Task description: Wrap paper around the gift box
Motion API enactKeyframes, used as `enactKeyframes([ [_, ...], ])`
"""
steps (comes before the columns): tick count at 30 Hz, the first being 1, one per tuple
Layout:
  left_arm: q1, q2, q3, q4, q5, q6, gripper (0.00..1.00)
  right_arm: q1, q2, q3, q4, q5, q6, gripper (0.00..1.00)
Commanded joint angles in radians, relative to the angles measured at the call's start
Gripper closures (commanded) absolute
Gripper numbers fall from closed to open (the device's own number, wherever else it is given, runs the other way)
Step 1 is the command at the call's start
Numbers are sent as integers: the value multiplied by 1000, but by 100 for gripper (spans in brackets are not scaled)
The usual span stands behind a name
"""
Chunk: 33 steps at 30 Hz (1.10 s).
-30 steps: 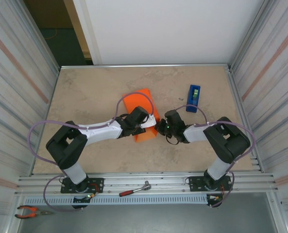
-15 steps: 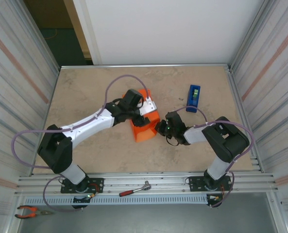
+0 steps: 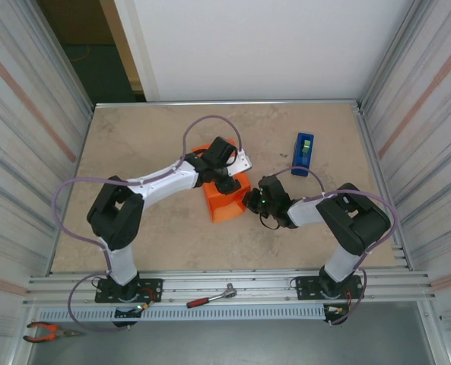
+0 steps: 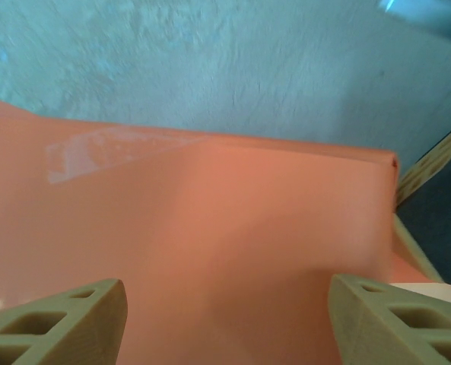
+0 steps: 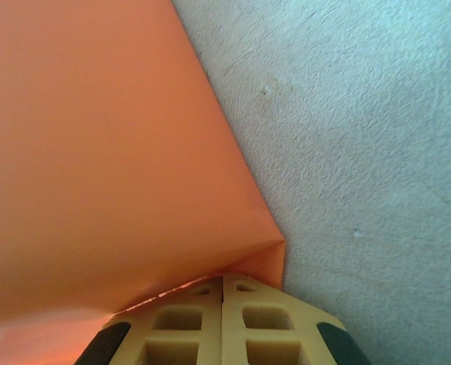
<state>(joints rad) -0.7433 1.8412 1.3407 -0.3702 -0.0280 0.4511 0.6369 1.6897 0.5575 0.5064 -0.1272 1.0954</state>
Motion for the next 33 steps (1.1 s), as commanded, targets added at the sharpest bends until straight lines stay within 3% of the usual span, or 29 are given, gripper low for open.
enactKeyframes([
  [1,-17,18,28,-1,-62,32,30,16,-4,-27,-52,6,20,100],
  [13,5,-81,39,17,-72,-55,26,62,-49,-44,-112,62,26,100],
  [18,92,-165,4,37,0,-204,24,93,-90,-59,-163,102,30,100],
  [27,291,-344,-222,192,165,-496,18,154,-103,-74,-173,120,57,100],
  [33,422,-416,-366,314,290,-693,14,122,-280,-51,-351,134,-11,100],
])
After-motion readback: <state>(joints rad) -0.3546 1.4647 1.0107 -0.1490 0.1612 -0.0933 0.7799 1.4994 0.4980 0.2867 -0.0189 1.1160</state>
